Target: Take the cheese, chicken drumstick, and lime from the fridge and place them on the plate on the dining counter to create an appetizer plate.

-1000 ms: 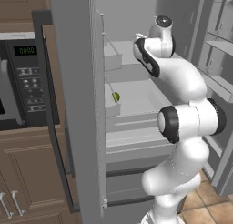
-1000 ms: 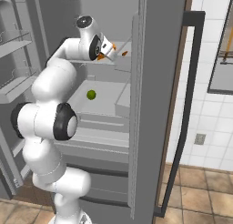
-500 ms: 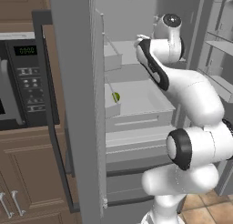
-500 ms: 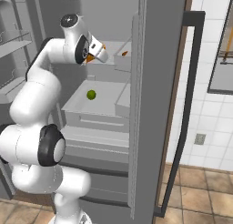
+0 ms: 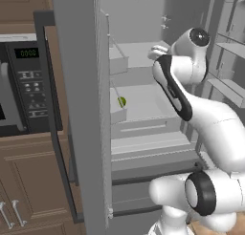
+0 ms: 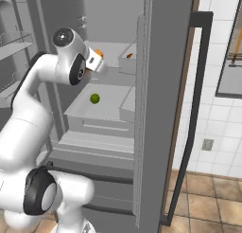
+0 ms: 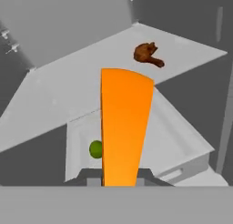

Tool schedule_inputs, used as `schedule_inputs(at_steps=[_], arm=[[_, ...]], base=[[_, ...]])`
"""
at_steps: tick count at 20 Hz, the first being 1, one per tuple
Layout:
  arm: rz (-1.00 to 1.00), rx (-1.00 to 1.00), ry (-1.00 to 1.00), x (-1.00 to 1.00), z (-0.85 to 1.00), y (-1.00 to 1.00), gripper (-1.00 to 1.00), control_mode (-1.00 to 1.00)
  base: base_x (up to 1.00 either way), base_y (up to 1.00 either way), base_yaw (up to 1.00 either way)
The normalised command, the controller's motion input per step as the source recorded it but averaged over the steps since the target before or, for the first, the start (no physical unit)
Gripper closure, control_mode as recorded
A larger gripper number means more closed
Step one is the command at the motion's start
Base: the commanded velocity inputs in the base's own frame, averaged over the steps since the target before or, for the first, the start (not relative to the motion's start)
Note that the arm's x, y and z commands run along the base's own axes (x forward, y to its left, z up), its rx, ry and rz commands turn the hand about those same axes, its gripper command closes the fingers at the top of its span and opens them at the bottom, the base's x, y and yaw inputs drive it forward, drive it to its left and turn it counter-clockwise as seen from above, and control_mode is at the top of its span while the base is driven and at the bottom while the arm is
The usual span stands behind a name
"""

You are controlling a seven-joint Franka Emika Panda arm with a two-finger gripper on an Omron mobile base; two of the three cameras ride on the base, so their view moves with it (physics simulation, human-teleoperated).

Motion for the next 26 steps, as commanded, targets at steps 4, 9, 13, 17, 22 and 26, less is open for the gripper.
schedule_inputs(at_steps=[4, 9, 13, 17, 22, 26], arm=[[0.05, 0.00, -0.08, -0.65, 0.06, 0.00, 1.00, 1.00], [0.00, 0.00, 0.00, 0.00, 0.00, 0.00, 1.00, 1.00], [0.00, 0.00, 0.00, 0.00, 0.00, 0.00, 1.00, 1.00], [0.00, 0.00, 0.00, 0.00, 0.00, 0.00, 1.00, 1.00], [0.00, 0.00, 0.00, 0.00, 0.00, 0.00, 1.00, 1.00], [0.00, 0.00, 0.00, 0.00, 0.00, 0.00, 1.00, 1.00]], base=[[-0.22, 0.00, 0.02], [-0.91, 0.00, 0.06], [-1.00, 0.00, 0.05], [-0.99, 0.00, 0.17], [-0.97, 0.00, 0.37], [-0.96, 0.03, 0.54]])
